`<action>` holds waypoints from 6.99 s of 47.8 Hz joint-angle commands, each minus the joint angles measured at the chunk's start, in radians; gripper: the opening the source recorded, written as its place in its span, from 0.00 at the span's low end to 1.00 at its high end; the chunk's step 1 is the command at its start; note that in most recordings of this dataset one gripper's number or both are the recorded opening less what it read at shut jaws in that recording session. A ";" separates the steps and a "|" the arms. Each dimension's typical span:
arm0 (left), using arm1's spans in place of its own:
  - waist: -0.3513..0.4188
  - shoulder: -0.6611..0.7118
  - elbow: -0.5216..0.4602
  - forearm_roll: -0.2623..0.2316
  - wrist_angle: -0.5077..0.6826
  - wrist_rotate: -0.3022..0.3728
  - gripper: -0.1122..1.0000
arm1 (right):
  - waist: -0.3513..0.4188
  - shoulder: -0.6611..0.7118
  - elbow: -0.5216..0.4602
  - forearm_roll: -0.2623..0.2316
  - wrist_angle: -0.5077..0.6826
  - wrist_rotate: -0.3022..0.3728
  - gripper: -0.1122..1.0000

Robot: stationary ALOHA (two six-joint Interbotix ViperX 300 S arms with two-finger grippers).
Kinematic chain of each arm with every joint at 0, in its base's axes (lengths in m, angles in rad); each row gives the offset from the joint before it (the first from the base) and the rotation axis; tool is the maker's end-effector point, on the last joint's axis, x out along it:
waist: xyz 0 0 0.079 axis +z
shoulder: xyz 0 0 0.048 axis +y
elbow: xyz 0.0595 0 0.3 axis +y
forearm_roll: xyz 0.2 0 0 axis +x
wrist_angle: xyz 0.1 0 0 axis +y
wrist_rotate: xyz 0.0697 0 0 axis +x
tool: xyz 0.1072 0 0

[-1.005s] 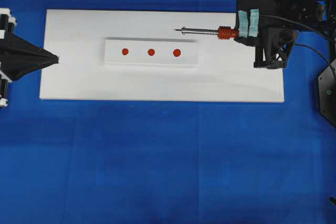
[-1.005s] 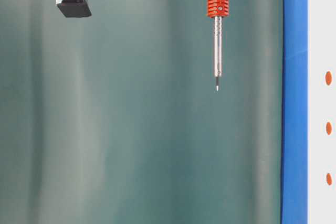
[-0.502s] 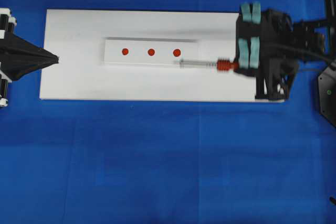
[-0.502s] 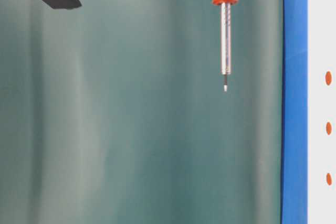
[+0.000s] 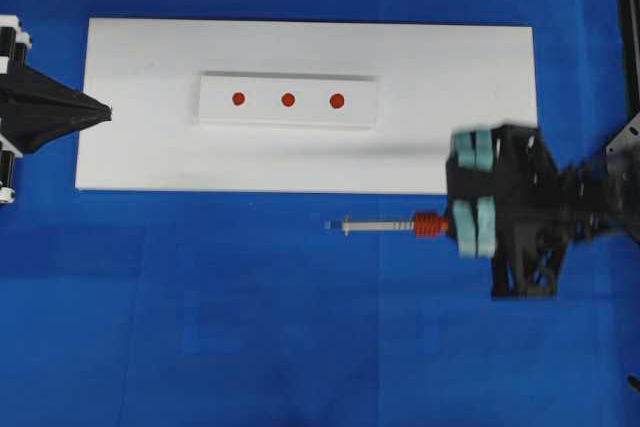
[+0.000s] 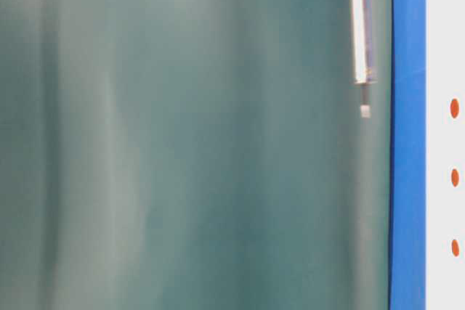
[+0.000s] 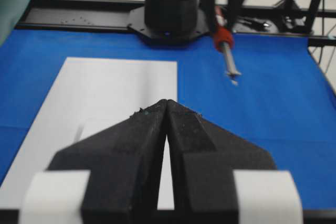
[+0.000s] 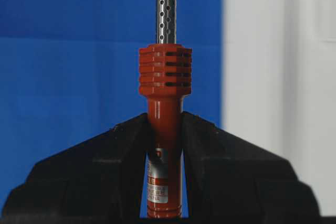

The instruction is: Touch the tip of the soldering iron to the mark.

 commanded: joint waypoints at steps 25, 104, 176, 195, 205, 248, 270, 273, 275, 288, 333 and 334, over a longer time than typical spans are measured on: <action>-0.005 0.003 -0.009 0.002 -0.015 -0.012 0.10 | -0.006 0.308 -0.321 -0.187 -0.005 0.097 0.16; -0.005 -0.003 -0.009 0.002 -0.002 -0.008 0.10 | -0.066 0.696 -0.299 -0.124 -0.552 0.135 0.16; -0.005 -0.018 -0.009 0.002 0.003 -0.011 0.10 | -0.169 0.391 -0.353 -0.242 -0.153 0.075 0.87; -0.005 -0.021 -0.009 0.002 0.008 -0.006 0.10 | -0.420 0.385 -0.345 -0.189 -0.176 -0.100 0.87; -0.005 -0.021 -0.009 0.002 0.009 -0.011 0.10 | -0.416 0.291 -0.293 -0.189 -0.127 -0.107 0.87; -0.005 -0.035 -0.012 0.002 0.006 -0.012 0.10 | -0.419 -0.667 0.471 -0.179 -0.465 -0.080 0.86; -0.005 -0.029 -0.011 0.000 0.006 -0.012 0.10 | -0.419 -0.693 0.600 -0.150 -0.552 -0.044 0.84; -0.005 -0.029 -0.011 0.002 0.006 -0.012 0.10 | -0.419 -0.692 0.600 -0.150 -0.552 -0.044 0.83; -0.005 -0.029 -0.009 0.002 0.006 -0.012 0.10 | -0.419 -0.692 0.600 -0.149 -0.552 -0.044 0.82; -0.005 -0.029 -0.009 0.002 0.006 -0.012 0.10 | -0.419 -0.692 0.598 -0.149 -0.549 -0.044 0.82; -0.005 -0.029 -0.009 0.000 0.006 -0.011 0.10 | -0.419 -0.690 0.595 -0.152 -0.549 -0.049 0.82; -0.005 -0.029 -0.009 0.000 0.006 -0.012 0.10 | -0.417 -0.690 0.595 -0.152 -0.548 -0.051 0.82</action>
